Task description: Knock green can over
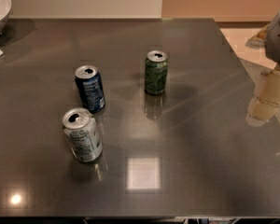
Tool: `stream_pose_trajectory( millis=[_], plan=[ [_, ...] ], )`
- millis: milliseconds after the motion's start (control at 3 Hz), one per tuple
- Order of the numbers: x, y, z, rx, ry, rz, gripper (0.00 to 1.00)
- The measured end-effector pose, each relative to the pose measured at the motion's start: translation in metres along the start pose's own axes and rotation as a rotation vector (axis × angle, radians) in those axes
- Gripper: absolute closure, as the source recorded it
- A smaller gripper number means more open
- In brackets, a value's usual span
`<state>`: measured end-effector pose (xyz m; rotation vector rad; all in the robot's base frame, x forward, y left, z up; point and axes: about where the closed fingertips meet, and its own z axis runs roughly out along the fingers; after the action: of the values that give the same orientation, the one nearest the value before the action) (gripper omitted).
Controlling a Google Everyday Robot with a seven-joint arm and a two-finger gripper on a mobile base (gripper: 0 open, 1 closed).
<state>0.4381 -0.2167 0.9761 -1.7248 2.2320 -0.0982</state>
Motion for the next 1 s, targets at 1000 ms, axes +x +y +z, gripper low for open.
stream_pose_trajectory(
  millis=[1000],
  plan=[
    [-0.023, -0.032, 0.023, -0.020, -0.114, 0.014, 0.00]
  ],
)
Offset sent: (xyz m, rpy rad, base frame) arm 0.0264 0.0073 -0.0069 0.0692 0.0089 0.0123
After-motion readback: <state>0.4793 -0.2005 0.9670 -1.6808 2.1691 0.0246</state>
